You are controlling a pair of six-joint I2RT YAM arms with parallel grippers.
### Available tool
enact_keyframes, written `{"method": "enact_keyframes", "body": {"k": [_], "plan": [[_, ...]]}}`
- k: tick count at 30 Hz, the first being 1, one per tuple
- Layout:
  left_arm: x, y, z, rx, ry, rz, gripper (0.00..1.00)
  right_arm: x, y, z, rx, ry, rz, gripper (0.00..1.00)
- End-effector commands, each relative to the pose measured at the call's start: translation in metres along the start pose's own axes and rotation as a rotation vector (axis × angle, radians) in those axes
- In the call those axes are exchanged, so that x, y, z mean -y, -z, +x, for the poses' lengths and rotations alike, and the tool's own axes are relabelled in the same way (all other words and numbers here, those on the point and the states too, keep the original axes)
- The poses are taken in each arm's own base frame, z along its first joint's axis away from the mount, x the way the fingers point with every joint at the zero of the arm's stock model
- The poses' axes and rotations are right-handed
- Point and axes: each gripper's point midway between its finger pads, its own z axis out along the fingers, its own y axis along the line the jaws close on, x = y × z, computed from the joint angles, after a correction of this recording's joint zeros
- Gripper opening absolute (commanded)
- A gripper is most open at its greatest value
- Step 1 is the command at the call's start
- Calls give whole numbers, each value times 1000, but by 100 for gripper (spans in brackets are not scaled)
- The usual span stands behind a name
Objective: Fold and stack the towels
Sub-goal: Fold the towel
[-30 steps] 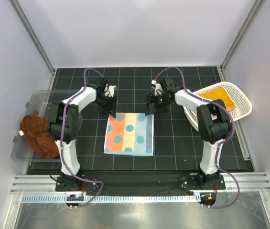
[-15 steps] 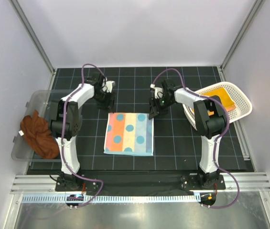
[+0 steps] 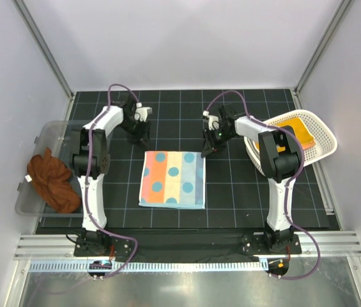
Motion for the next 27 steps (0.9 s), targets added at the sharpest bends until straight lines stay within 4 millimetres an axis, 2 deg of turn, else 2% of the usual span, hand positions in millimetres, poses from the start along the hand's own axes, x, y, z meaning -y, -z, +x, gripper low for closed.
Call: {"method": "enact_keyframes", "body": {"k": [1, 2, 4, 12, 15, 18, 22, 27], "plan": [[12, -1, 13, -58, -2, 77, 47, 3, -4, -6, 15, 41, -9, 33], [12, -3, 17, -68, 0, 78, 47, 3, -5, -6, 15, 44, -9, 29], [6, -5, 21, -74, 1, 51, 46, 4, -5, -7, 18, 47, -9, 28], [10, -9, 27, -85, 14, 79, 40, 1, -10, -11, 29, 44, -43, 31], [13, -10, 24, -77, 15, 94, 35, 4, -9, -16, 36, 47, -23, 38], [13, -9, 22, -80, 17, 95, 25, 9, -6, -19, 41, 46, 1, 43], [12, -9, 21, -75, 16, 88, 12, 12, -2, -24, 60, 40, 7, 43], [10, -12, 21, -86, 26, 86, 9, 6, -5, -24, 59, 38, -38, 38]]}}
